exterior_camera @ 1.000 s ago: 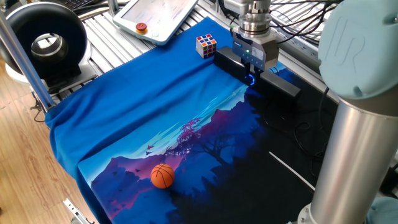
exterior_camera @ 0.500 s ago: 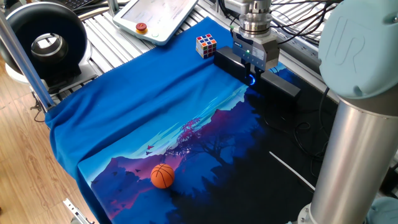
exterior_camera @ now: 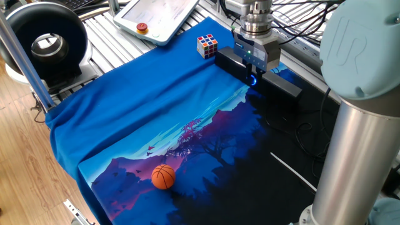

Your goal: Turn the knob to decrease the volume of the speaker

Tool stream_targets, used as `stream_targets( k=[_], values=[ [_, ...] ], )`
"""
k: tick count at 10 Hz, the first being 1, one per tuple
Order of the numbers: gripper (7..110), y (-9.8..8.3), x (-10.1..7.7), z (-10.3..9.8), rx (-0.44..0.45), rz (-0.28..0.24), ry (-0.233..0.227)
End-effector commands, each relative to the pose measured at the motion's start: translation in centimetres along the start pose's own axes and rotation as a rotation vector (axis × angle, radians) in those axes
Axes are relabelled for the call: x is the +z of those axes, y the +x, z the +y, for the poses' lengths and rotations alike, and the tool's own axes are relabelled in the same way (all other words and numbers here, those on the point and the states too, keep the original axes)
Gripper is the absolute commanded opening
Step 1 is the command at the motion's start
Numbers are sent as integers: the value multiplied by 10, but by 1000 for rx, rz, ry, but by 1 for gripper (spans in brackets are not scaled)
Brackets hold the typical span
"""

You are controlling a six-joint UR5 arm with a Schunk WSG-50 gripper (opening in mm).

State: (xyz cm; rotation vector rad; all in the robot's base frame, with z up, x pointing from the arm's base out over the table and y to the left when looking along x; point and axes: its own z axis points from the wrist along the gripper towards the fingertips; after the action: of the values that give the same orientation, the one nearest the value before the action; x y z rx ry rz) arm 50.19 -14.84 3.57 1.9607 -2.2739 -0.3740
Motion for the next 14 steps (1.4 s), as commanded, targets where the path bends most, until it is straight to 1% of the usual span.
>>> stream_targets(
  k=[1,7,11,13,14],
  values=[
    [44,-2,1,-3,4,-11,7],
    [44,-4,8,-11,5,-6,13],
    [44,-8,19,-17,16,-8,25],
    [44,-7,21,-19,12,-7,27],
    [22,-5,21,-21,10,-4,29]
  ],
)
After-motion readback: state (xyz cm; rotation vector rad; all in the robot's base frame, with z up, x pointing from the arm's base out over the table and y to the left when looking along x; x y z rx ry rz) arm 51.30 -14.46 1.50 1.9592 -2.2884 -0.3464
